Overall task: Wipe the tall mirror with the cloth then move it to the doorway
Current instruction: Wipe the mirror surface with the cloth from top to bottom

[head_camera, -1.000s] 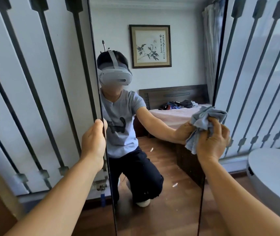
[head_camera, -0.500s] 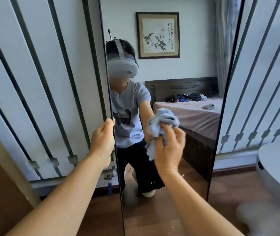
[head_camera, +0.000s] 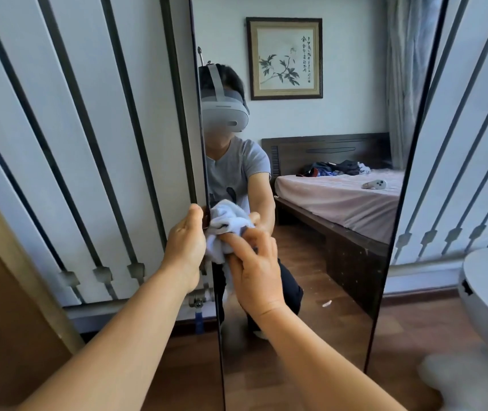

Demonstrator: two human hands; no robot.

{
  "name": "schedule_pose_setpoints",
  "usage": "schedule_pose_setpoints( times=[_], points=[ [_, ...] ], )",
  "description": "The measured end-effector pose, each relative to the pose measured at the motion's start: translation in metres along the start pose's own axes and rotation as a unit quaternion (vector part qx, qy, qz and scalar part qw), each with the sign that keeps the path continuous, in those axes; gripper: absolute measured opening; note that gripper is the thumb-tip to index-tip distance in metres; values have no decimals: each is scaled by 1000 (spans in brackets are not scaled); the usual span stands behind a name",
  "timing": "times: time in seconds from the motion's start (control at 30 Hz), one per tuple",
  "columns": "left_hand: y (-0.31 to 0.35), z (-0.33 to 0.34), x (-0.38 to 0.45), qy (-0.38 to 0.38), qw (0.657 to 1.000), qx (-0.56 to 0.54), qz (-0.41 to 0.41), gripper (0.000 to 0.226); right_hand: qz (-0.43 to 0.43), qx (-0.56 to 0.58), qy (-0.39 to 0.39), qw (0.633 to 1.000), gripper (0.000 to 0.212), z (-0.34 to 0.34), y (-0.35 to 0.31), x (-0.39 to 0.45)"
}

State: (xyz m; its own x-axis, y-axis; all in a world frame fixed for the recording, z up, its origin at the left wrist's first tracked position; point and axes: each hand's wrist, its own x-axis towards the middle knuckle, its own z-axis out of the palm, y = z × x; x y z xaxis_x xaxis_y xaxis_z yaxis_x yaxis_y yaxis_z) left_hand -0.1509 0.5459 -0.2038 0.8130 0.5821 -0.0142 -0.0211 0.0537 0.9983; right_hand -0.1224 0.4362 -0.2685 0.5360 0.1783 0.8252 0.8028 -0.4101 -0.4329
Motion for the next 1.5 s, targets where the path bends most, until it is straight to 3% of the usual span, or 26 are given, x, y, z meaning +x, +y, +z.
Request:
schedule_pose_setpoints(
  times=[0.07, 0.23, 0.4, 0.63, 0.73, 0.83, 1.0, 1.1, 1.2, 1.3, 1.5],
  points=[
    [-5, 0, 3, 6, 1000, -8, -4, 61, 36, 4, 24, 999, 29, -13, 12, 2],
    [-22, 4, 2, 28, 1000, -5, 1, 30, 135, -19, 101, 986, 40, -52, 59, 9],
    [-34, 6, -1, 36, 999, -25, 16, 29, 257, -26, 163, 952, 31, -95, 106, 11],
    [-39, 2, 3, 28, 998, -50, 15, 34, 289, -95, 193, 933, 38, -125, 151, -10],
    [-38, 3, 2, 18, 998, -57, 9, 20, 304, -78, 228, 922, 38, -117, 148, -13],
    [-35, 4, 0, 17, 997, -73, 7, 21, 326, -49, 232, 915, 39, -100, 134, -17],
    [-32, 5, -1, 15, 997, -82, 5, 27, 267, -29, 194, 943, 40, -54, 98, -38],
    [-32, 6, -2, 18, 996, -92, 7, 20, 182, -14, 165, 969, 42, -25, 64, -45],
    [-31, 4, -2, 22, 996, -81, 11, 24, 131, 10, 79, 988, 30, 3, 34, -54],
    [-32, 2, 1, 31, 998, -52, 18, 25, 68, 15, 8, 998, 25, 25, 19, -64],
    [-39, 4, 6, 44, 997, -44, 47, 26, -30, -15, -12, 999, 19, 29, 34, -65]
  ],
)
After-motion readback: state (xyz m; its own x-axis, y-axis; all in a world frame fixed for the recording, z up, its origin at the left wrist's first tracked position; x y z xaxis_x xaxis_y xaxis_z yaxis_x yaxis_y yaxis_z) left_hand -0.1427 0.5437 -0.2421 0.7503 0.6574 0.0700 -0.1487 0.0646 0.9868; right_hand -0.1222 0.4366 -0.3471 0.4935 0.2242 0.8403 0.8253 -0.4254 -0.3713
